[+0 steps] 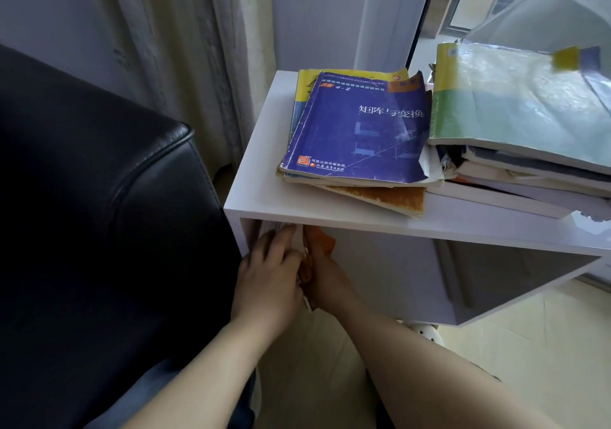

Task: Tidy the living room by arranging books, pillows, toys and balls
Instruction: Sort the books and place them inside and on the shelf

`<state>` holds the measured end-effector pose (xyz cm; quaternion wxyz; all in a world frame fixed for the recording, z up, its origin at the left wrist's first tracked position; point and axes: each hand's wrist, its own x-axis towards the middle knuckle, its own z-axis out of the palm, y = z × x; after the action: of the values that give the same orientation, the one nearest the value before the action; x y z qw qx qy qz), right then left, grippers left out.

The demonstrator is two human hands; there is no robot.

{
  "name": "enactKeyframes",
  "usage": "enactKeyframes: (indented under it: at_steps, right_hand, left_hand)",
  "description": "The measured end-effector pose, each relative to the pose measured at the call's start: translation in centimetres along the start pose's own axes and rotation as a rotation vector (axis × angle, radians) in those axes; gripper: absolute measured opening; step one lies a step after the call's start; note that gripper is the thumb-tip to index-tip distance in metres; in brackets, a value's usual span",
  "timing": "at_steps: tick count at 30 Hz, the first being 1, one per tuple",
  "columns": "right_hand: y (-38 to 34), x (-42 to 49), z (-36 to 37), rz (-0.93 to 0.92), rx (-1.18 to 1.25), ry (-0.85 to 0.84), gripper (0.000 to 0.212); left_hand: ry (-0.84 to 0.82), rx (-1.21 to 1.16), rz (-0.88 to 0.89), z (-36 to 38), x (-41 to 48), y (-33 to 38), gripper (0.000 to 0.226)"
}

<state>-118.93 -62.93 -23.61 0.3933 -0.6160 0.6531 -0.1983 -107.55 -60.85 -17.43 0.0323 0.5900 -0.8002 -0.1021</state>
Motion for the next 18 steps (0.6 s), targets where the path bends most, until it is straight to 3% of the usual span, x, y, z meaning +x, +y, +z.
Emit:
enactKeyframes:
  at_steps: [9,14,18]
  right_hand:
    - [-0.1,-1.7,-2.4,0.021,0.078,-0.005,0.091]
    - [-0.9,-4.1,-3.9,0.036,0.133,0.007,0.078]
    - [-1.8,-6.4,-4.5,0.073,0.107,0.014,0.053]
  left_hand:
    - [0.124,-0.143,0.064,0.6,-1.3,-0.4,0.051]
    - [0.247,-0.224,0.023,0.4,-2.1,0.0,0.056]
    - [0.211,-0.313,-0.124,-0.5,-3.0,0.2,0.054]
